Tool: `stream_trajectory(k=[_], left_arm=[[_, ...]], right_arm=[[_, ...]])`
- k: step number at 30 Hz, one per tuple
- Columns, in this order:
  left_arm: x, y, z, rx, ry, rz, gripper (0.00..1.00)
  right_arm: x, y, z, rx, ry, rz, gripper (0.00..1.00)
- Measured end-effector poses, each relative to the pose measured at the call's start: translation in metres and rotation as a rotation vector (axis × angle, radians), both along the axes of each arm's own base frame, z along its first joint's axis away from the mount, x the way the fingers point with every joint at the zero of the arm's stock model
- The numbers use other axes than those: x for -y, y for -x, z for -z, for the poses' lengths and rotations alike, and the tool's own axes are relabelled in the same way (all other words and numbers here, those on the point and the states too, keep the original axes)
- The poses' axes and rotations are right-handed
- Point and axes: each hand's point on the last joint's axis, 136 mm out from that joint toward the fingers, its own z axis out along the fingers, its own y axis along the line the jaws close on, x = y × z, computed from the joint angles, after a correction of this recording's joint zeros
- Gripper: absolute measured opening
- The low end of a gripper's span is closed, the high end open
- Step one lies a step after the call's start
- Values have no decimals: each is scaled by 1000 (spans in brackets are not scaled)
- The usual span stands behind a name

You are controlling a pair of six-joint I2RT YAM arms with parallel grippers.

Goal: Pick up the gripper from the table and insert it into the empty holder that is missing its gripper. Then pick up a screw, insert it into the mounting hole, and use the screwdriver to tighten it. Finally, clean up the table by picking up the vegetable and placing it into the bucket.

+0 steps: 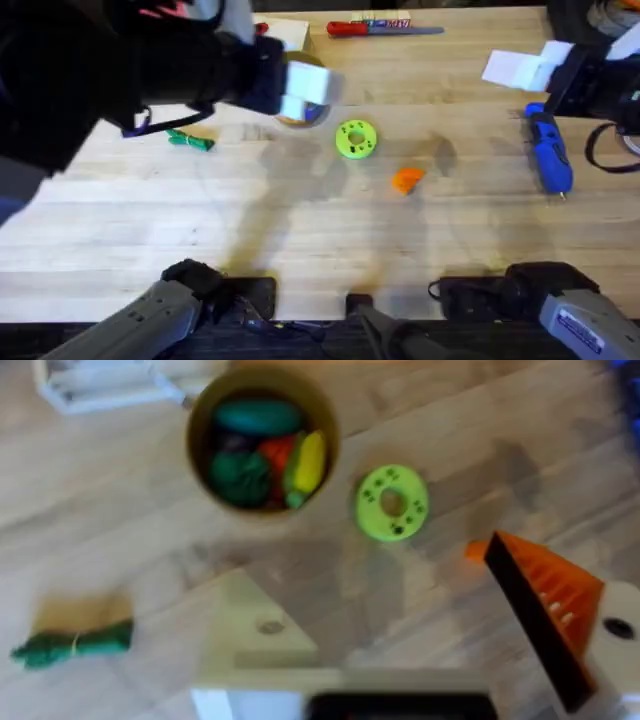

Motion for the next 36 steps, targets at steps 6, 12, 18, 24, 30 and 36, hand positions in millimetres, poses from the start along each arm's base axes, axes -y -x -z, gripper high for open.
stream_trajectory(k=[6, 12, 18, 24, 30, 36], left_arm=[[61, 8, -32, 156, 71, 195, 988], [66, 23, -20, 104, 44, 237, 988], [64, 21, -19, 108, 34, 225, 987], [67, 5, -17, 193, 51, 192, 988], [52, 24, 5, 314, 113, 182, 987], [29, 52, 17, 481, 206, 167, 988]], right_arm=[[0, 0, 0, 0, 0, 0, 991], [0, 0, 0, 0, 0, 0, 992], [0, 0, 0, 0, 0, 0, 991], [0, 0, 0, 0, 0, 0, 992], [0, 0, 0, 0, 0, 0, 991], [0, 0, 0, -1, 0, 0, 991]])
